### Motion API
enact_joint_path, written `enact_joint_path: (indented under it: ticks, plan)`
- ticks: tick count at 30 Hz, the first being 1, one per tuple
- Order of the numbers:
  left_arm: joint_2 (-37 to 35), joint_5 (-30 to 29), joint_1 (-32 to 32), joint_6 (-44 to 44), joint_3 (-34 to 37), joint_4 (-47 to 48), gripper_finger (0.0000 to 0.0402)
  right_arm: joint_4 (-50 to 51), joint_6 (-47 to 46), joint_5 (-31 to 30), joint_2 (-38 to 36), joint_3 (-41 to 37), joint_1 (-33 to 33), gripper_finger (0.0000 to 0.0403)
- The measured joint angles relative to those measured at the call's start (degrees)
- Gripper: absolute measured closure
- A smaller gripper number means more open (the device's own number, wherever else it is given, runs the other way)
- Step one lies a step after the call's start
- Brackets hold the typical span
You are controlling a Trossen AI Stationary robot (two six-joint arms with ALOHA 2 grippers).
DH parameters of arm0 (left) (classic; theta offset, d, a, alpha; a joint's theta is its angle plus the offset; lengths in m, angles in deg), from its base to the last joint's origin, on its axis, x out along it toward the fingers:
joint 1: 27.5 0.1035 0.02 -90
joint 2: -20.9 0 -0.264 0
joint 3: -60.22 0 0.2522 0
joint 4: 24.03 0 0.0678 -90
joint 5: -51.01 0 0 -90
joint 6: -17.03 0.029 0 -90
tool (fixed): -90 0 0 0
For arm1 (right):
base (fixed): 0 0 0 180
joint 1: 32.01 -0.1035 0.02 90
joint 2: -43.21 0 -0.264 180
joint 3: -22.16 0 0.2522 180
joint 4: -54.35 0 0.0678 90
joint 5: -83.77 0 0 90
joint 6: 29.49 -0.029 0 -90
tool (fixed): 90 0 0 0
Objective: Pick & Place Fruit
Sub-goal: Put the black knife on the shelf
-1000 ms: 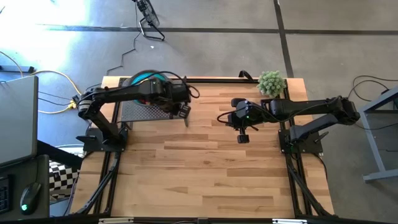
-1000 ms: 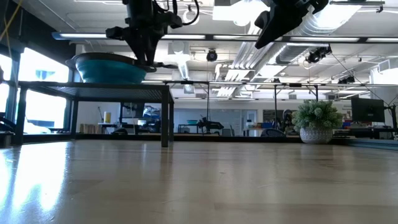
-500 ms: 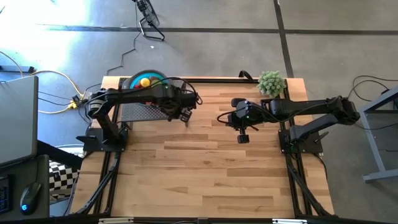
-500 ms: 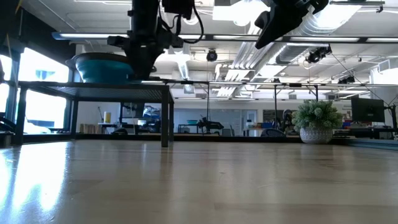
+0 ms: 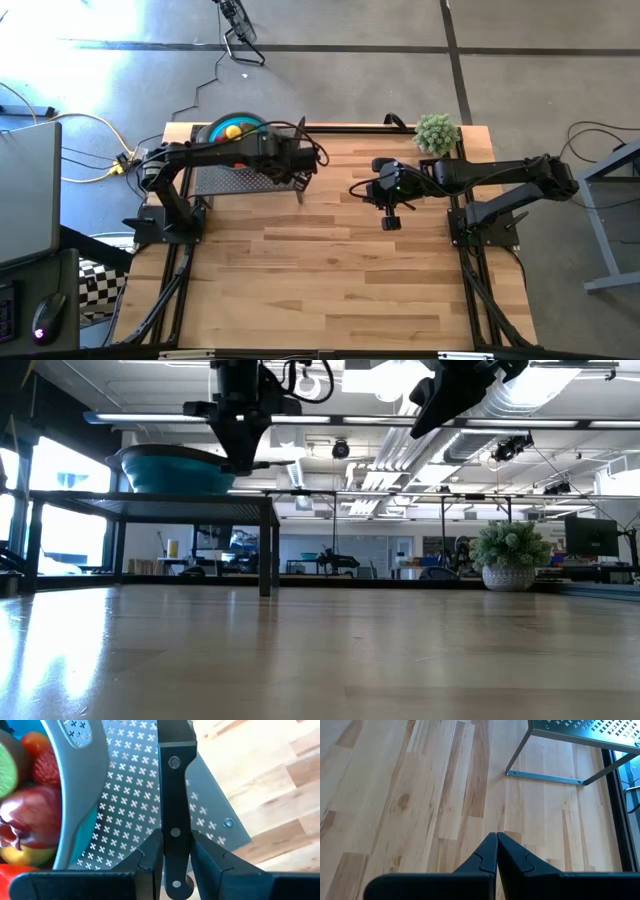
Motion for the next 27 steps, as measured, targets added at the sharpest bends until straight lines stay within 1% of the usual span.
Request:
enact_joint_path:
  ticks: [4,12,16,19,22,27]
  plan:
    - [0.0,-1.3,-0.7,0.0,0.0,0.1,0.0327,0.0,0.0,0.0,0.0,0.0,0.0,0.0401]
    - [0.0,-1.4,-0.6,0.1,0.0,-0.5,0.0327,0.0,0.0,0.0,0.0,0.0,0.0,0.0401]
    - [0.0,0.2,-0.6,3.7,0.0,-0.5,0.0327,0.0,0.0,0.0,0.0,0.0,0.0,0.0401]
    - [0.0,0.2,-0.6,5.8,0.0,-0.4,0.0327,0.1,0.0,0.0,0.0,0.0,0.0,0.0401]
    - [0.0,0.5,-0.6,5.4,0.0,-0.4,0.0327,0.1,0.0,0.1,0.0,0.0,0.0,0.0401]
    - [0.0,2.2,-0.5,0.7,0.0,1.6,0.0327,0.1,0.0,0.2,0.0,0.0,0.0,0.0401]
